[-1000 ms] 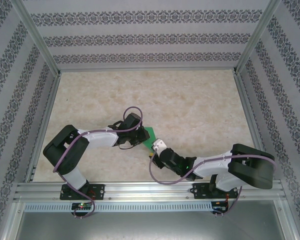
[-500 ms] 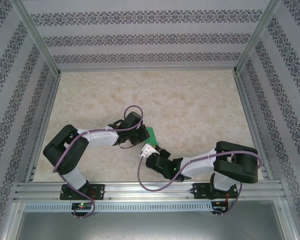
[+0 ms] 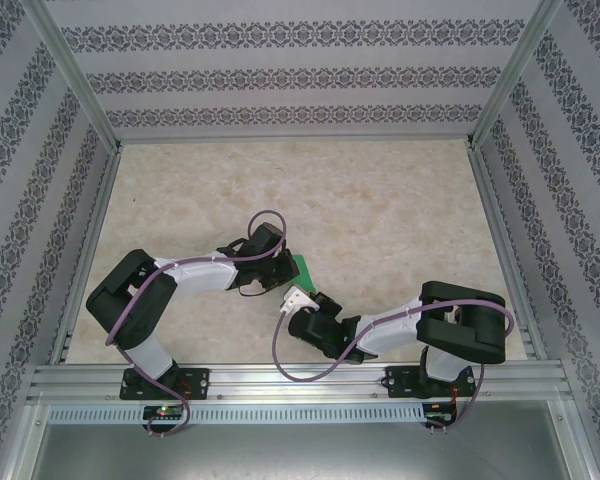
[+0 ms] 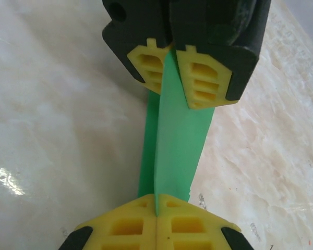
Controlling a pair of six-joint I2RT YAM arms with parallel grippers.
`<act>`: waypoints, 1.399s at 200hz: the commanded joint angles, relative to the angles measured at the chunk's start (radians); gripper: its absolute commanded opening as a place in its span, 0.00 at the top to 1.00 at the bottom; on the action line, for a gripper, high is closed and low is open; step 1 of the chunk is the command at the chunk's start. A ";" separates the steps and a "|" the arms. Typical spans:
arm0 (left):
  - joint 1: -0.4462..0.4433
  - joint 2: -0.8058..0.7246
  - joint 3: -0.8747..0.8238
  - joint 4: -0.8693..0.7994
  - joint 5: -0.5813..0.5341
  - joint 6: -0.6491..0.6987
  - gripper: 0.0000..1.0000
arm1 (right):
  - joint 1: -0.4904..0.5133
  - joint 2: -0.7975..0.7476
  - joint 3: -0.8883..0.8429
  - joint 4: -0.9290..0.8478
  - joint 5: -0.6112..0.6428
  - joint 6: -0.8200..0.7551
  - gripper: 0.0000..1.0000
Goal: Fold a paper plane with a square sheet of paper (pick it up from the middle)
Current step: Fold the wing for the fifth time at the center of the table.
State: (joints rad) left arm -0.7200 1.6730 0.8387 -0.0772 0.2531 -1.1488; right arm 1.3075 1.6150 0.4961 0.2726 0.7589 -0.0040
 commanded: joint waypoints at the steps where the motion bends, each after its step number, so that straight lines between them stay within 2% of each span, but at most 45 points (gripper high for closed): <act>1: 0.015 -0.056 0.027 -0.060 -0.023 0.045 0.88 | 0.009 0.003 0.012 0.017 0.017 0.061 1.00; 33: 0.035 -0.132 0.023 -0.094 -0.064 0.090 0.61 | -0.015 -0.027 -0.008 0.063 -0.061 0.163 1.00; 72: 0.054 -0.228 0.004 -0.167 -0.127 0.123 0.50 | -0.047 -0.026 -0.037 0.177 -0.172 0.301 1.00; 100: 0.061 -0.324 -0.057 -0.156 -0.164 0.130 0.42 | -0.080 -0.019 -0.063 0.255 -0.247 0.379 1.00; 144: 0.063 -0.416 -0.109 -0.161 -0.190 0.136 0.43 | -0.139 -0.016 -0.116 0.387 -0.384 0.518 1.00; 174: 0.063 -0.437 -0.144 -0.092 -0.149 0.138 0.52 | -0.188 -0.005 -0.142 0.448 -0.494 0.627 1.00; 198: 0.063 -0.421 -0.168 -0.023 -0.096 0.139 0.54 | -0.245 0.011 -0.189 0.517 -0.588 0.748 1.00; 229: 0.062 -0.378 -0.201 0.101 -0.016 0.122 0.56 | -0.289 0.056 -0.196 0.583 -0.684 0.816 1.00; 280: 0.056 -0.298 -0.216 0.191 0.072 0.112 0.57 | -0.354 0.123 -0.192 0.665 -0.805 0.934 1.00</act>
State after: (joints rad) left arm -0.6678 1.3472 0.6357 0.0090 0.2607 -1.0294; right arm 0.9733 1.7077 0.3149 0.8673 0.0483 0.8413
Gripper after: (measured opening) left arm 0.432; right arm 0.043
